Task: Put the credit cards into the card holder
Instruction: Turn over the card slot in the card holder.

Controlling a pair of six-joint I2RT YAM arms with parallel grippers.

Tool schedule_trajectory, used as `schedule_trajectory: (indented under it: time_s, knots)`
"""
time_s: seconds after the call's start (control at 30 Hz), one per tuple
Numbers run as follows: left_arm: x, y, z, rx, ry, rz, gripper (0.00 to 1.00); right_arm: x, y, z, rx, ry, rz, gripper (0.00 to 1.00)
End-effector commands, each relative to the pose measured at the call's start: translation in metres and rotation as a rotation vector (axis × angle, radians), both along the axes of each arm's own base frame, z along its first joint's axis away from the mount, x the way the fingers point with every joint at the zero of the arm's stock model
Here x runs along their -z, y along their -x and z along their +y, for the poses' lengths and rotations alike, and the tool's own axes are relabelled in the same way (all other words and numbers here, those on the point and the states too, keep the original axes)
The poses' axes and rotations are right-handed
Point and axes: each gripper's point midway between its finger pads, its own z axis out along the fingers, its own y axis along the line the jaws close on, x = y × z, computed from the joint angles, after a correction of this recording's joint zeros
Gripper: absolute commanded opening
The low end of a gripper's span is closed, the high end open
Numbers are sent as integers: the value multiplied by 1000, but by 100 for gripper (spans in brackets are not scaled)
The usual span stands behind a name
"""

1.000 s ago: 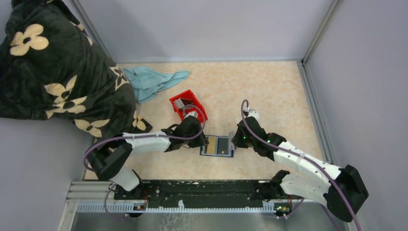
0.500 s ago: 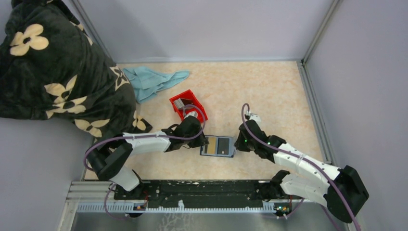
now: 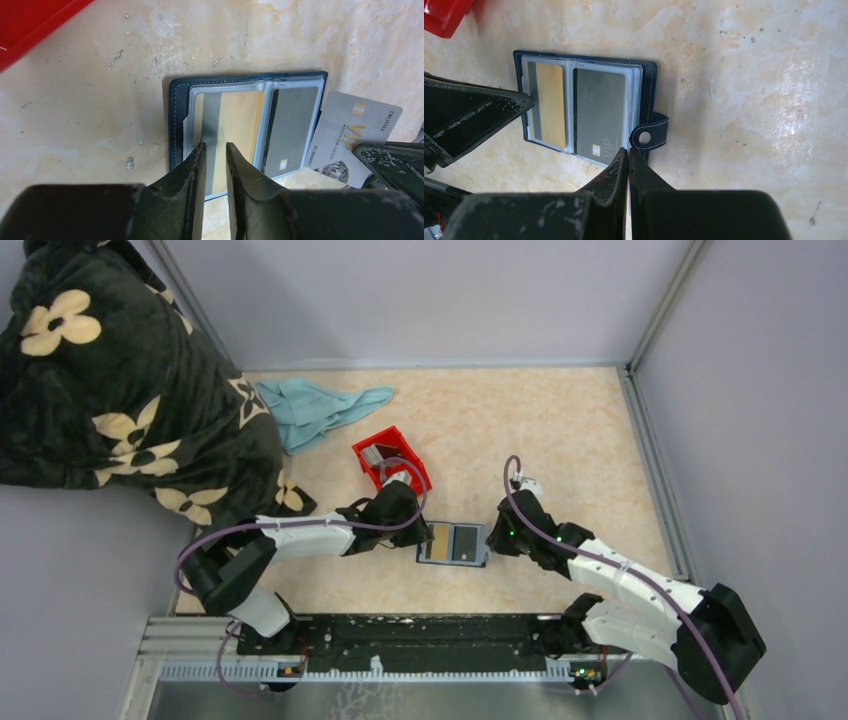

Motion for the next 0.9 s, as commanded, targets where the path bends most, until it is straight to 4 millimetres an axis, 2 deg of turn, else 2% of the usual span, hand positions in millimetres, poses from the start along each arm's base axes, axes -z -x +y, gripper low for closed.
schedule_trajectory:
  time_s: [0.0,0.3,0.57,0.87]
  knots:
    - [25,16,12,13,-69,62,27,-7,-10,6,14,-50,-33,0]
    - [30,19,10,6,-58,77,26,4,-9,3,23,-72,-14,0]
    - [31,18,7,-9,-59,85,26,3,-10,-7,37,-53,-31,0]
    - [37,19,5,-1,-70,98,26,10,-6,-2,42,-118,-11,0]
